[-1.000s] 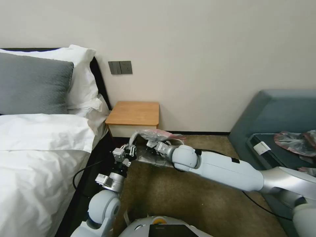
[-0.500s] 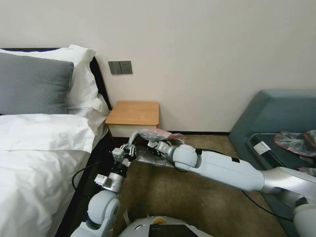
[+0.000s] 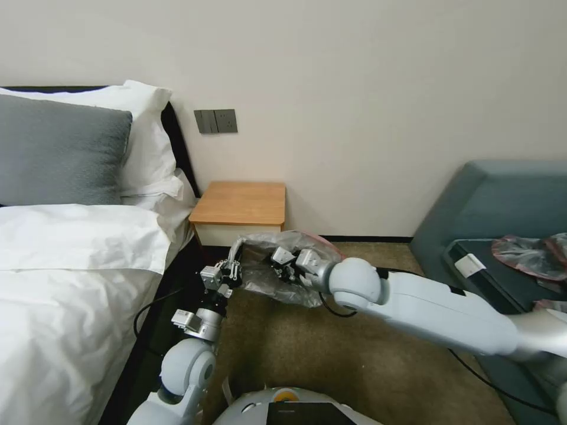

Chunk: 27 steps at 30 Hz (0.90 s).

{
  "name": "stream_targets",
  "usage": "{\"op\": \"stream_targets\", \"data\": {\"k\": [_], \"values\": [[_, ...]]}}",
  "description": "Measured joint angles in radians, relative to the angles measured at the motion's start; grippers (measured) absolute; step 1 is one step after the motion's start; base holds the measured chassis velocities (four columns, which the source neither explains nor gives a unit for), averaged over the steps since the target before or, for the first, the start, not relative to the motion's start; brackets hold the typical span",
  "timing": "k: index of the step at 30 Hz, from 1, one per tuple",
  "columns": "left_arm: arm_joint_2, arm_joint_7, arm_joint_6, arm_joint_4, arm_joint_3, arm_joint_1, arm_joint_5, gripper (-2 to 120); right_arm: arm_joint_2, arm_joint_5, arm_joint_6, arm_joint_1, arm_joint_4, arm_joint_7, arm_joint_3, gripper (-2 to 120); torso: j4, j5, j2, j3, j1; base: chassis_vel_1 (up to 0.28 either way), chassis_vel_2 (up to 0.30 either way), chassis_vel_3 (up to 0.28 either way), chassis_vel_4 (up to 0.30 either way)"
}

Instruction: Pick up the garbage bag from the table and place it over the trash can.

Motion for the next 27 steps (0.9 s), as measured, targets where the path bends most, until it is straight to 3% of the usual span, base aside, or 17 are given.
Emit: {"op": "stream_targets", "data": {"k": [16,21,23,27], "values": [[-0.004,-0.013,0.004,0.039,-0.001,-0.006,0.003,8,-0.064,0.022,0.013,-0.125,0.082,-0.03,0.129,0,0.0003,-0.0003,0.0,0.0,0.0,0.0,0.0,0.0,0.0],[-0.005,-0.04,0.023,0.056,0.002,-0.013,-0.022,8,-0.127,0.066,0.059,-0.267,0.164,-0.044,0.293,0,0.0004,-0.0002,0.0,0.0,0.0,0.0,0.0,0.0,0.0],[-0.004,-0.059,0.04,0.068,0.008,-0.018,-0.037,8,-0.188,0.076,0.102,-0.398,0.225,-0.066,0.432,10,-0.0003,0.0001,0.0,0.0,0.0,0.0,0.0,0.0,0.0],[-0.003,-0.077,0.053,0.076,0.008,-0.017,-0.053,8,-0.236,0.07,0.165,-0.467,0.265,-0.024,0.471,22,-0.0006,-0.0006,0.0,0.0,0.0,0.0,0.0,0.0,0.0]]}}
